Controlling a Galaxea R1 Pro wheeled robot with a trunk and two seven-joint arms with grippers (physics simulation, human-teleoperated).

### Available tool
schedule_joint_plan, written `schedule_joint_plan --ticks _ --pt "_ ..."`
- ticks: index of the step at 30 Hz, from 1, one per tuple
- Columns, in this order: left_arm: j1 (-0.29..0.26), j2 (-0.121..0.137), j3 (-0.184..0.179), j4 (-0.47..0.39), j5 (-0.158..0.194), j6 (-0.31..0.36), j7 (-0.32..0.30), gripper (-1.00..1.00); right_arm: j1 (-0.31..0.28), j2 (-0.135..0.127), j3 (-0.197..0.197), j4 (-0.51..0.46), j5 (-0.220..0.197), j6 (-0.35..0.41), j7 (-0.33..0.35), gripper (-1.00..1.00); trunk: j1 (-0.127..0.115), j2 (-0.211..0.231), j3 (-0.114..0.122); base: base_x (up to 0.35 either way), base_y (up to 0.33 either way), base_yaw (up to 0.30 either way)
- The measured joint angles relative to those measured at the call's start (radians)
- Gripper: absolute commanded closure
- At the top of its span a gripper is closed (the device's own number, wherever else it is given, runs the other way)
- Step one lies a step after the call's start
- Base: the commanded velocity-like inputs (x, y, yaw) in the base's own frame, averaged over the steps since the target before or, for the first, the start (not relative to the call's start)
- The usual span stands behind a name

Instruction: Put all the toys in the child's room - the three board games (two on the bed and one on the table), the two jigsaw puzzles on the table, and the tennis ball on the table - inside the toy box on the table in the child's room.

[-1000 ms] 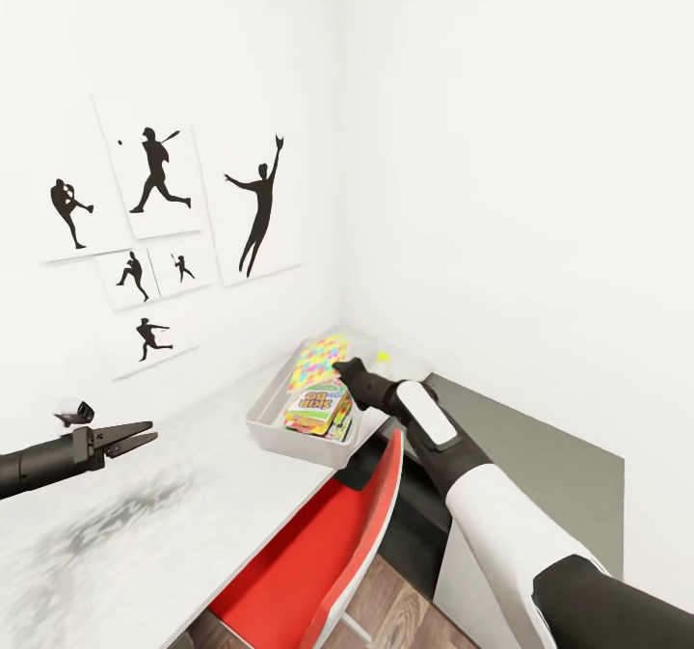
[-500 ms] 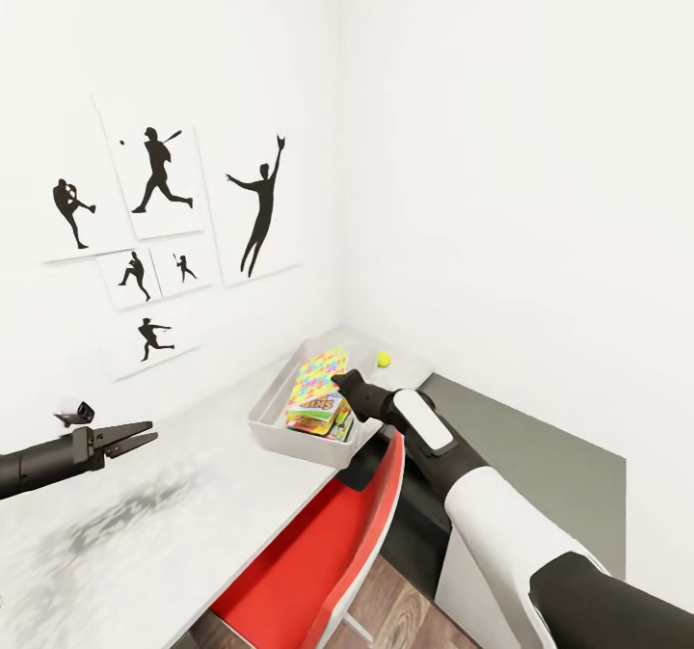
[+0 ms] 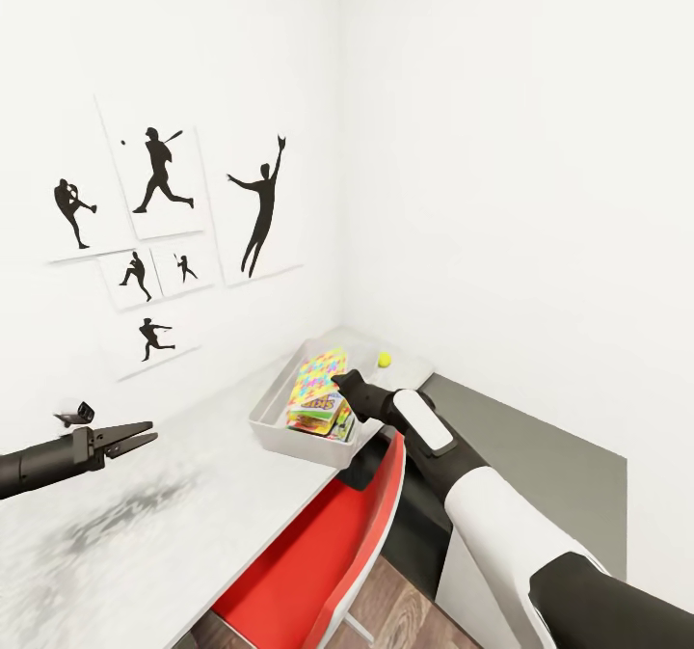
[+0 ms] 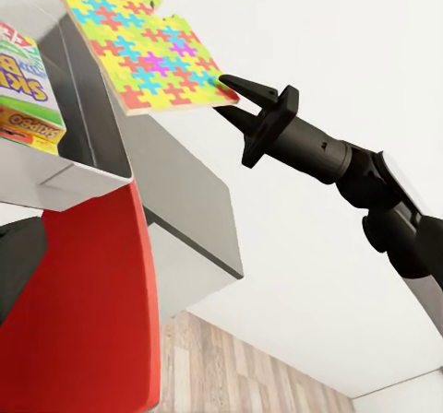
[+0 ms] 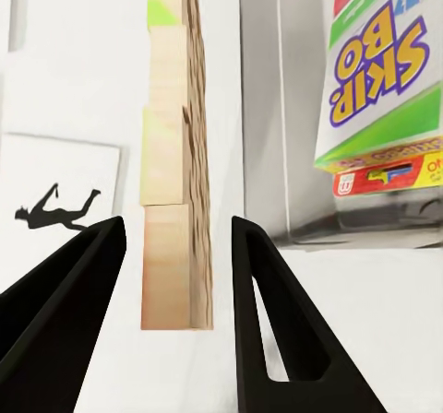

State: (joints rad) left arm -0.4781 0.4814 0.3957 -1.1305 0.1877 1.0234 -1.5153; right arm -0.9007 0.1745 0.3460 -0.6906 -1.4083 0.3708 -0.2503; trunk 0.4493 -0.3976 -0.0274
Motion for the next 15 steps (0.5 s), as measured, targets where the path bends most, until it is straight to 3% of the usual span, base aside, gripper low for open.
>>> schedule_joint_plan --ticks 15 --pt "0.000 0.000 0.000 0.000 0.000 0.000 0.001 -1.00 0.003 0.000 0.000 -0.007 0.001 -0.022 0.008 1.00 0.000 0.000 0.000 0.020 0.011 0.000"
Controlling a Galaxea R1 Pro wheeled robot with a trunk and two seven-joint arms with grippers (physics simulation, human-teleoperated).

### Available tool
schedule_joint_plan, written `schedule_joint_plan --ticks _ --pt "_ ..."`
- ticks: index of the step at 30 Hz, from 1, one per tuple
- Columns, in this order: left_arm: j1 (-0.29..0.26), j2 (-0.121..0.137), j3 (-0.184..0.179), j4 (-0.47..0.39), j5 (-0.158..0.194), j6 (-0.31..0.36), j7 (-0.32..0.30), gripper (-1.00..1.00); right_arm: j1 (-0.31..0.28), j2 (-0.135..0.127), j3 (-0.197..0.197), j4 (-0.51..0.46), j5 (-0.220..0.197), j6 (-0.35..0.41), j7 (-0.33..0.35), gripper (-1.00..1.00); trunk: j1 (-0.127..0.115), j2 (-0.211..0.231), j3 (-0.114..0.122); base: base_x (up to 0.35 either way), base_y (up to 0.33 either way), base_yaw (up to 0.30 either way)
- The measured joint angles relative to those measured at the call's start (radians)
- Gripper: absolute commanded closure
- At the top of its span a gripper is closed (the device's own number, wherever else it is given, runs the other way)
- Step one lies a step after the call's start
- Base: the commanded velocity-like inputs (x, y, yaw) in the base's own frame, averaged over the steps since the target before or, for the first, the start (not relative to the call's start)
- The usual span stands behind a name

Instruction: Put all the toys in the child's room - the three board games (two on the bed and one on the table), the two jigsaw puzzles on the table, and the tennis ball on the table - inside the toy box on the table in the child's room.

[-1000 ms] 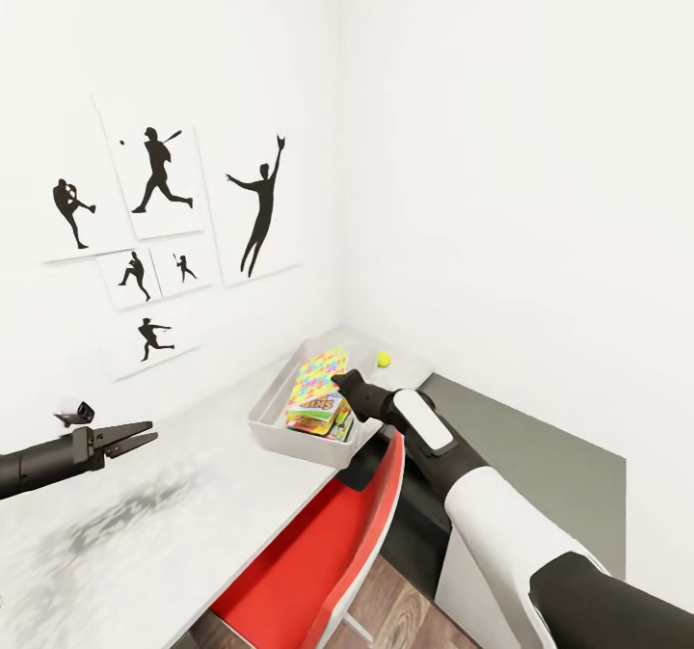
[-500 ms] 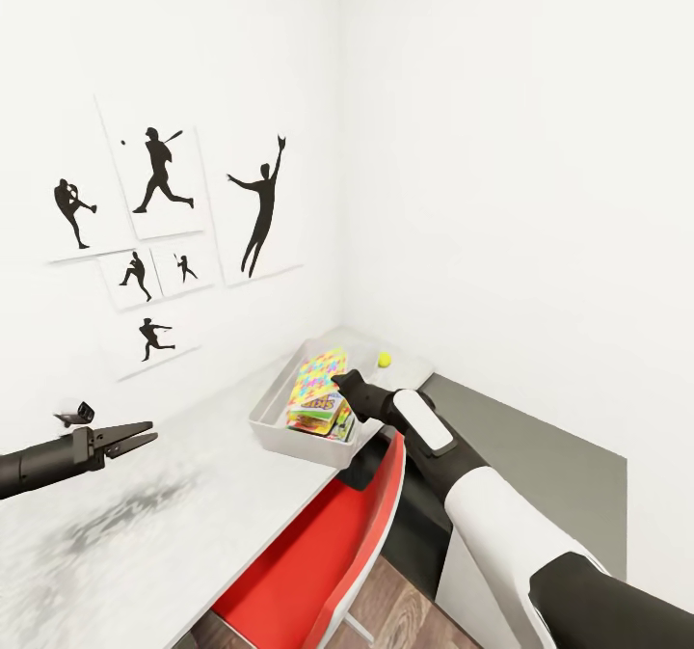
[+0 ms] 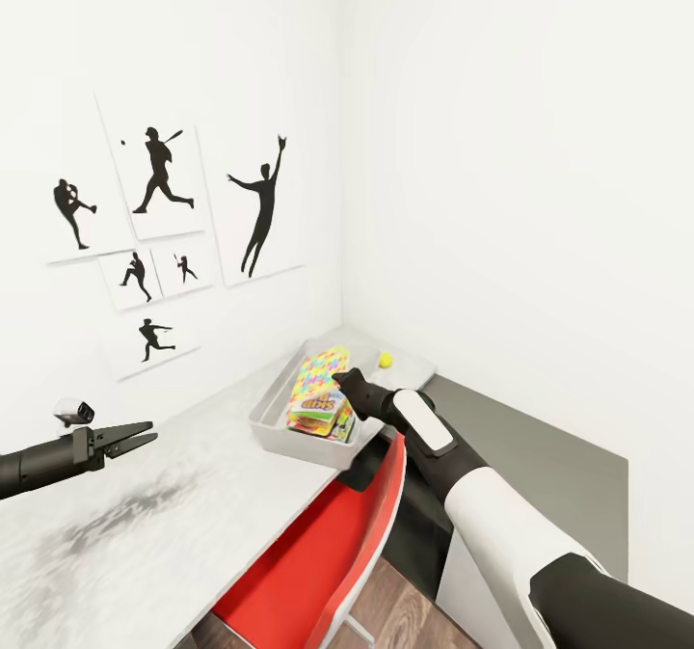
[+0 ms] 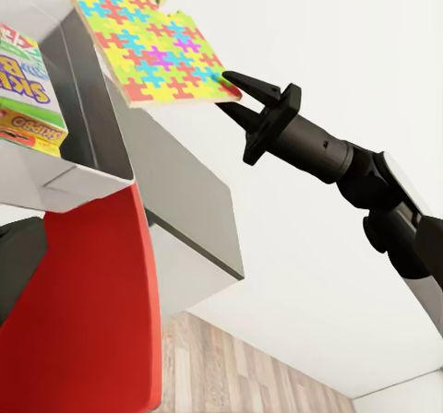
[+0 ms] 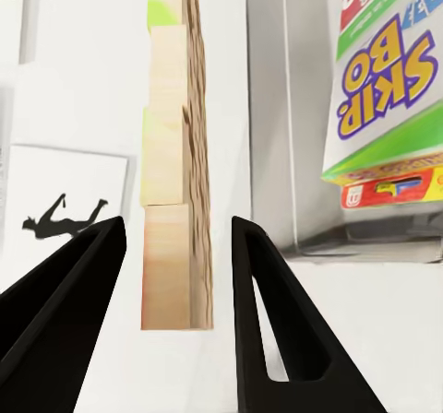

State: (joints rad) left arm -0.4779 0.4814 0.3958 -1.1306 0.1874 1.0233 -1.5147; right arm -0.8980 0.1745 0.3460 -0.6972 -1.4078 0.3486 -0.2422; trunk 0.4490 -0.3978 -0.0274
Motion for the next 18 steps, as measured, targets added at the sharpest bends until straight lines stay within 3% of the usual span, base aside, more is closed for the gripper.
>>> schedule_joint_plan --ticks 11,18 --pt "0.000 0.000 0.000 0.002 0.001 0.000 0.000 -1.00 0.000 0.000 -0.001 0.001 -0.003 -0.001 0.001 1.00 0.000 0.000 0.000 0.061 0.034 0.000" --pt "0.000 -0.001 -0.001 0.002 0.000 0.000 0.001 -1.00 0.000 0.000 -0.001 0.002 -0.003 -0.001 0.001 1.00 0.000 0.000 0.000 0.172 0.047 0.000"
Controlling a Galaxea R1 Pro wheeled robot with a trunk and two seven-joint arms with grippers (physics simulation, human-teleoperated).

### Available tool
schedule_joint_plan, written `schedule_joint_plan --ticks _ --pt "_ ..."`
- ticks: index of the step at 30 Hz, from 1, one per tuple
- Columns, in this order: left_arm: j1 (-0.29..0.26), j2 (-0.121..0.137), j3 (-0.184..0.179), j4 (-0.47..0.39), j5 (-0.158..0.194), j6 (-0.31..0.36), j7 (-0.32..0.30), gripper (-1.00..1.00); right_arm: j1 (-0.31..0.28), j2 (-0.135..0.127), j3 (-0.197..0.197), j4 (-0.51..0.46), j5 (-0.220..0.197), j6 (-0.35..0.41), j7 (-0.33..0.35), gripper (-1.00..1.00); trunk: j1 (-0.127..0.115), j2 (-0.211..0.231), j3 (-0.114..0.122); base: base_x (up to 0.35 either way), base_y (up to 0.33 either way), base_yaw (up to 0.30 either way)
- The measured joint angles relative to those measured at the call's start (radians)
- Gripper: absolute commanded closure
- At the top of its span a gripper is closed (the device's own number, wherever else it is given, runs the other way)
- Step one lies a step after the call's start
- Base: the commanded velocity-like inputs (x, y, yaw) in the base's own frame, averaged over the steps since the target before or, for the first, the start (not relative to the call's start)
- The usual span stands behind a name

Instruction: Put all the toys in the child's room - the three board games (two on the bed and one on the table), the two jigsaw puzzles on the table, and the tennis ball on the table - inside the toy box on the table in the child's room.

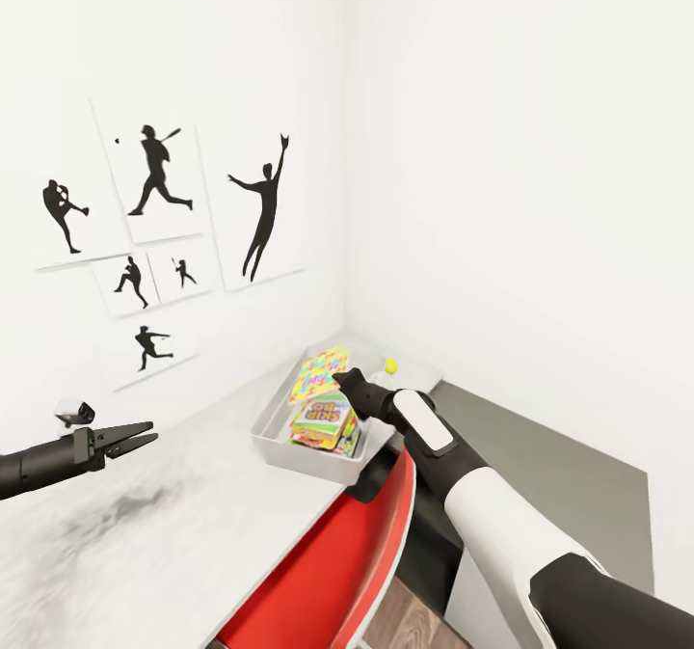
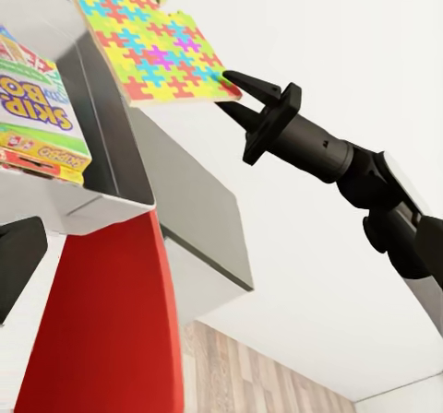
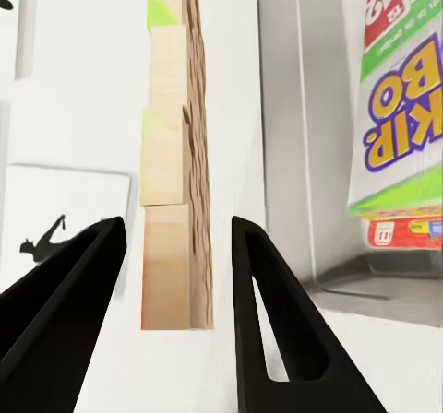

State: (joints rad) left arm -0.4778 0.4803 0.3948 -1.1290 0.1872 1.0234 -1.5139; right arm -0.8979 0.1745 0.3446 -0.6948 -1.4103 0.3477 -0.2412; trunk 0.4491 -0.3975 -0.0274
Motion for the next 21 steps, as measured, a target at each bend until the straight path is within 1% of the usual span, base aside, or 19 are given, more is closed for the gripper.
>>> schedule_joint_plan --ticks 8,13,17,21 --pt "0.000 0.001 0.000 0.000 0.000 0.000 -0.001 -1.00 0.000 0.000 0.000 0.001 0.002 0.002 0.000 1.00 0.000 0.000 0.000 0.026 0.004 0.008" --pt "0.000 0.001 0.000 0.000 0.000 0.000 -0.001 -1.00 0.000 0.000 0.000 0.004 0.000 0.006 0.001 1.00 0.000 0.000 0.000 0.002 0.000 0.168" --pt "0.000 0.000 0.000 0.000 0.000 0.000 -0.001 -1.00 0.000 0.000 0.001 0.004 0.003 0.004 0.001 1.00 0.000 0.000 0.000 0.013 0.004 0.052" --pt "0.000 0.000 0.000 0.000 0.000 0.000 0.000 -1.00 0.000 0.000 0.002 0.004 0.004 0.004 0.001 1.00 0.000 0.000 0.000 0.100 0.041 0.053"
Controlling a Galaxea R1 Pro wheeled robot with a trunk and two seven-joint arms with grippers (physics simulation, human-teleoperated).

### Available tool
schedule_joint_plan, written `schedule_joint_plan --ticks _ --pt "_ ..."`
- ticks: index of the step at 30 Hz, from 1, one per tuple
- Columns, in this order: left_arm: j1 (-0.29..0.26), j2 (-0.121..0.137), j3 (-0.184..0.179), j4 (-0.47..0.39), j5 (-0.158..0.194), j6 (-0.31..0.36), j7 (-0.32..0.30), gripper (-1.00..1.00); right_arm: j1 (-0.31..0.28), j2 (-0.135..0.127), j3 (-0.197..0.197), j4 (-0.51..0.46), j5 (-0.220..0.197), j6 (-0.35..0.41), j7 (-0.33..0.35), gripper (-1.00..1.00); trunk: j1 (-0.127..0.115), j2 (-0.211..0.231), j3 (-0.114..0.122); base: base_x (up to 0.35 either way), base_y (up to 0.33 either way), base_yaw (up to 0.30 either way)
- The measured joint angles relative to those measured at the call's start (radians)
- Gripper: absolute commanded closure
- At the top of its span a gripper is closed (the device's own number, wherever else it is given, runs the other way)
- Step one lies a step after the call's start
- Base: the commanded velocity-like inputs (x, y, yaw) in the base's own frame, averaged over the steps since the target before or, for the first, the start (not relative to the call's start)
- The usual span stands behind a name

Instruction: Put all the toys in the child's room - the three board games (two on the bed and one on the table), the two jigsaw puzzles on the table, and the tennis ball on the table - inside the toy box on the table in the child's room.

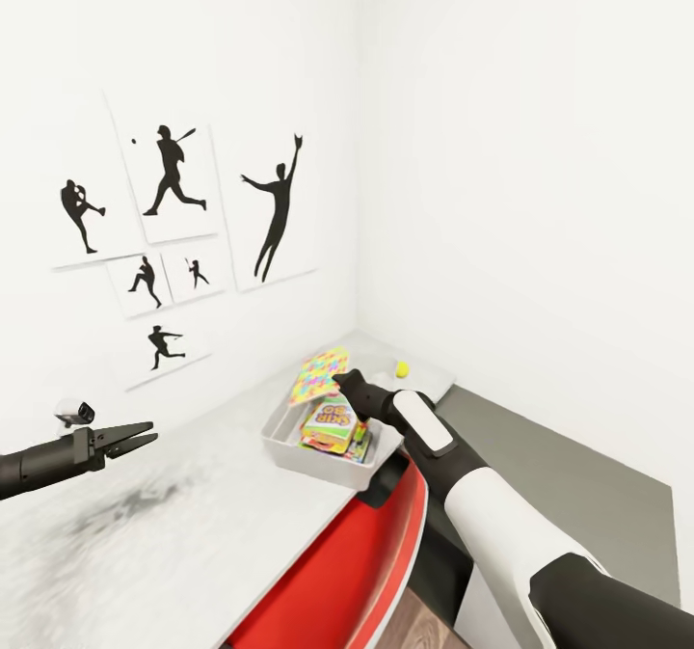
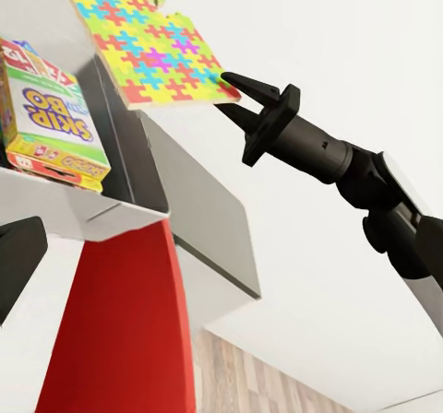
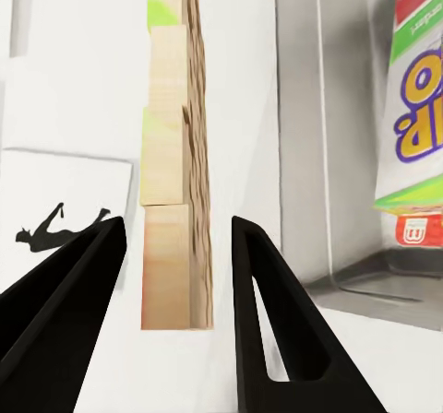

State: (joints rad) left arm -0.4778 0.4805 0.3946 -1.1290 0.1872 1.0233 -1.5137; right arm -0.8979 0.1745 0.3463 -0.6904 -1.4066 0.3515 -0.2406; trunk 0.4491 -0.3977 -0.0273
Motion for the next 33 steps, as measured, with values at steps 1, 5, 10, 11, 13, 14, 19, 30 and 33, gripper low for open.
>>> schedule_joint_plan --ticks 1,5,10,11,13,14,19,30,33 --pt "0.000 0.000 0.000 0.000 0.000 0.000 0.000 -1.00 0.000 0.000 0.000 0.000 0.000 0.000 0.000 1.00 0.000 0.000 0.000 0.049 0.013 0.071" --pt "0.000 0.000 0.000 0.000 0.000 0.000 0.000 -1.00 0.000 0.000 0.000 0.000 0.001 0.001 0.000 1.00 0.000 0.000 0.001 0.026 0.006 0.028" --pt "0.000 -0.001 0.000 0.000 0.000 0.000 0.000 -1.00 0.000 0.000 0.000 0.002 0.002 -0.002 -0.002 1.00 0.000 0.000 0.001 0.106 0.042 0.005" --pt "0.000 -0.001 0.000 0.000 0.000 0.000 0.000 -1.00 0.000 0.000 0.000 0.002 0.002 -0.002 -0.002 1.00 0.000 0.000 0.001 0.057 0.018 0.002" --pt "0.000 -0.001 0.000 0.000 0.000 0.000 0.000 -1.00 0.000 0.000 0.000 0.003 0.002 -0.003 -0.004 1.00 0.000 0.000 0.001 0.030 0.009 0.001" --pt "0.000 -0.001 0.000 0.000 0.000 0.000 0.000 -1.00 0.000 0.000 0.000 0.003 0.002 -0.004 -0.006 1.00 0.000 0.000 0.001 0.015 0.005 0.000" --pt "0.000 -0.001 0.000 0.000 0.000 0.000 0.000 -1.00 0.000 0.000 -0.001 0.014 0.003 -0.006 -0.011 1.00 0.000 0.000 0.001 0.006 0.002 0.000" --pt "0.000 -0.001 0.000 0.000 0.000 0.000 0.000 -1.00 -0.001 0.000 -0.002 0.052 0.005 -0.005 -0.065 1.00 0.000 0.000 0.001 0.000 0.000 0.000" --pt "0.000 -0.001 0.000 0.000 0.000 0.000 0.000 -1.00 -0.001 0.000 -0.004 0.053 0.002 -0.007 -0.116 1.00 0.000 0.000 0.001 0.000 0.000 0.000"
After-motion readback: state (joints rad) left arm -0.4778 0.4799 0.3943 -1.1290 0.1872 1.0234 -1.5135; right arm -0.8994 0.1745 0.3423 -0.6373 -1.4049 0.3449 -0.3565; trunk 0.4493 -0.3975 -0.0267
